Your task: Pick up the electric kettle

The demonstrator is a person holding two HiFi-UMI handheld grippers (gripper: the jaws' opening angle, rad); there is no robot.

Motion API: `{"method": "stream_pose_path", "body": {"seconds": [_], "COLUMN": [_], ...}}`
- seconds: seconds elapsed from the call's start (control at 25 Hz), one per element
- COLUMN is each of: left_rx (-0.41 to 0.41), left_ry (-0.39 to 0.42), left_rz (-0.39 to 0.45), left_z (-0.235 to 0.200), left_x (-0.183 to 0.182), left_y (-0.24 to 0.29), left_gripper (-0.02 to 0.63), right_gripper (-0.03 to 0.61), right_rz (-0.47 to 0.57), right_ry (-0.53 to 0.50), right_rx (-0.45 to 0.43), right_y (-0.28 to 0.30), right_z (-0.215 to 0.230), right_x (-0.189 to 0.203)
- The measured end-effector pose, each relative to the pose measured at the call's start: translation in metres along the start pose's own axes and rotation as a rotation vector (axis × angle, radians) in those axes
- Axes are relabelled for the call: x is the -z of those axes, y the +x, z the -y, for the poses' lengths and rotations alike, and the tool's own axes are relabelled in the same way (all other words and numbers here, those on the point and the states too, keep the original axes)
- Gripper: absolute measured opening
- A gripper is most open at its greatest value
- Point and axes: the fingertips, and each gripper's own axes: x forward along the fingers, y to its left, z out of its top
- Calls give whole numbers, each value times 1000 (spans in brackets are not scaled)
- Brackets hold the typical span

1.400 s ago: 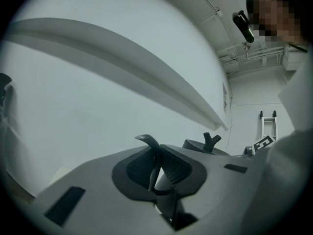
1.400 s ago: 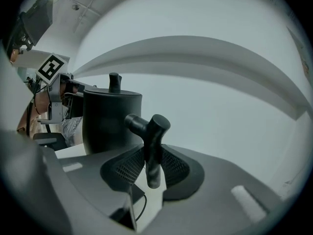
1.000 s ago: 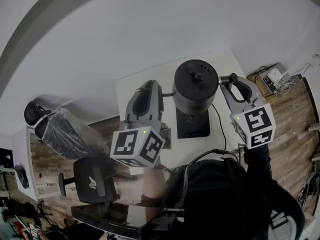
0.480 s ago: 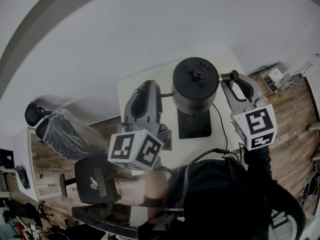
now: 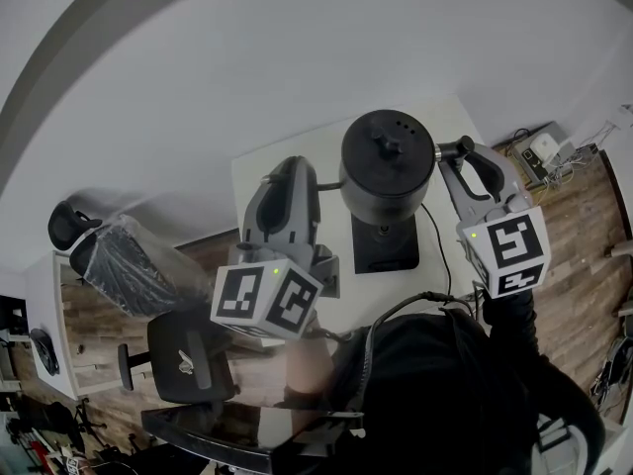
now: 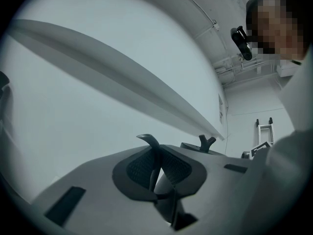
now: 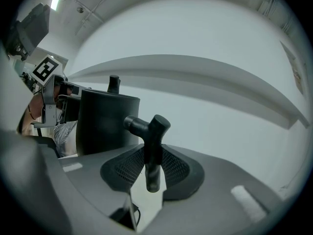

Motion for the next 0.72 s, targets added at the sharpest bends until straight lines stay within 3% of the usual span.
{"method": "stream_pose_path", "body": {"seconds": [0.72], "left_rx": [7], "left_ry": [-9], "left_rz": [3], "left_z": [-1], "left_x": [0], "left_y": [0], "left_gripper": [32], "right_gripper": [100], "right_rz": [-2], "right_ry": [0], "right_rx": [8], "right_y": [1], "right_z": [0], "right_x": [0]}}
